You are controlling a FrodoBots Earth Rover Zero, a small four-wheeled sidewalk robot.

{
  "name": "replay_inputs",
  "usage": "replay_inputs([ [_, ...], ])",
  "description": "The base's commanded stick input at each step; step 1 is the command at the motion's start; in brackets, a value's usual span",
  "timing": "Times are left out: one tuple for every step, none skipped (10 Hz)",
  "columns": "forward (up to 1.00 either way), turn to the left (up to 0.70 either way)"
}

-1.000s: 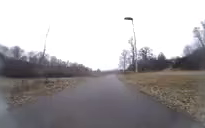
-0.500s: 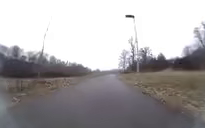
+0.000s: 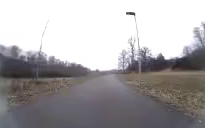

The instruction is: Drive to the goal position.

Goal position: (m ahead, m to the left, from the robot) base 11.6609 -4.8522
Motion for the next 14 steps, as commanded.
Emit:
replay_inputs([
  [0.7,0.0],
  [0.7,0.0],
  [0.7,0.0],
  [0.7,0.0],
  [0.7,0.0],
  [0.7,0.0],
  [0.7,0.0],
  [0.7,0.0],
  [0.7,0.0],
  [0.7,0.0],
  [0.7,0.0],
  [0.7,0.0],
  [0.7,0.0],
  [0.7,0.0],
])
